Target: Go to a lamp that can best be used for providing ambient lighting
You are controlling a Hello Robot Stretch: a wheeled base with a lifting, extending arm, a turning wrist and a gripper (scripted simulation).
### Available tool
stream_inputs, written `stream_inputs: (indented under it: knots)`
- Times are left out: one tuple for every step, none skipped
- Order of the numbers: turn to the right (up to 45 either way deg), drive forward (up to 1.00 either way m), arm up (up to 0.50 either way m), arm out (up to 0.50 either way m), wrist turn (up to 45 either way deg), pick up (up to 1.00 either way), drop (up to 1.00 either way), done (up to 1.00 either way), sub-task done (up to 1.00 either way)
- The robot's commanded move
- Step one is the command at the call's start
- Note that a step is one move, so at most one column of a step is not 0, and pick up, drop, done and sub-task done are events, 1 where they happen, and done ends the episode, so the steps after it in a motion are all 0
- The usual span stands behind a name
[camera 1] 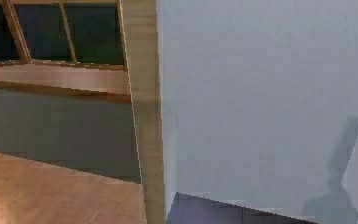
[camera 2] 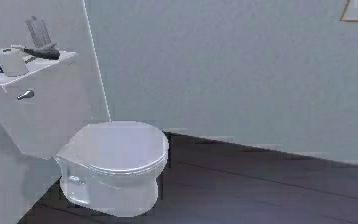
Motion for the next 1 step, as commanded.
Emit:
stream_inputs:
  knots:
    - [45.0, 0.0, 0.0, 0.0, 0.0, 0.0, 0.0, 0.0, 0.0]
